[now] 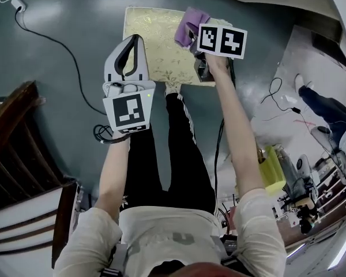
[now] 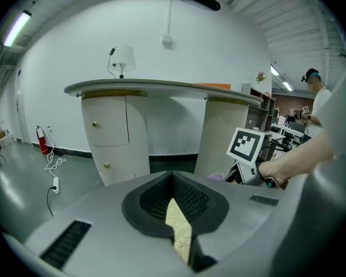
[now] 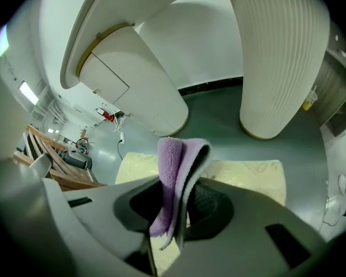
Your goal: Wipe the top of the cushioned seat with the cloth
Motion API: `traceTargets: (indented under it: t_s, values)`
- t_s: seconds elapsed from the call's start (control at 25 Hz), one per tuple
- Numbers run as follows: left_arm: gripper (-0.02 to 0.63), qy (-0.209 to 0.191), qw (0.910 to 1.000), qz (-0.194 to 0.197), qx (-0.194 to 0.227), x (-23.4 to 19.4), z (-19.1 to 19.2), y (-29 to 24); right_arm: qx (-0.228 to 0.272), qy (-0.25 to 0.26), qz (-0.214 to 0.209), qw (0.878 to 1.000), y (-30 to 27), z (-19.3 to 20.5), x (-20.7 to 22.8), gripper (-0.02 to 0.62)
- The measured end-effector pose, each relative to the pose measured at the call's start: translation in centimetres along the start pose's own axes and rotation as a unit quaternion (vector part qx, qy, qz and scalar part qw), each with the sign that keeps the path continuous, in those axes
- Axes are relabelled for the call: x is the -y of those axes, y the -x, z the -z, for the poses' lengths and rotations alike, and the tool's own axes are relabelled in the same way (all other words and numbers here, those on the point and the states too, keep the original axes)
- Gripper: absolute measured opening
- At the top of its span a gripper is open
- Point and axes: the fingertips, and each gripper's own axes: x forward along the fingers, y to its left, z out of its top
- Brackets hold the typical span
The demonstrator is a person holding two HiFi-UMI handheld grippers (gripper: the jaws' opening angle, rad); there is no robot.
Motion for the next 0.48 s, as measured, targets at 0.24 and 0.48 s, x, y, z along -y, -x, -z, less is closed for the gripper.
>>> traceTargets:
  t_s: [0.24,0.48]
  values:
    - [0.006,-0.01,0.9999,0.008,0.004,2.1,-1.0,-0.6,-0.006,-0.014,0.028,1.0,2.9,1.0,5.6,0.094]
    - [0.006,-0.018,0.9997,0.017,0.004,3.8,-2.0,-1.1,-0.007,-0.022,0.046,0.999,5.3,1.5,9.4,0.094]
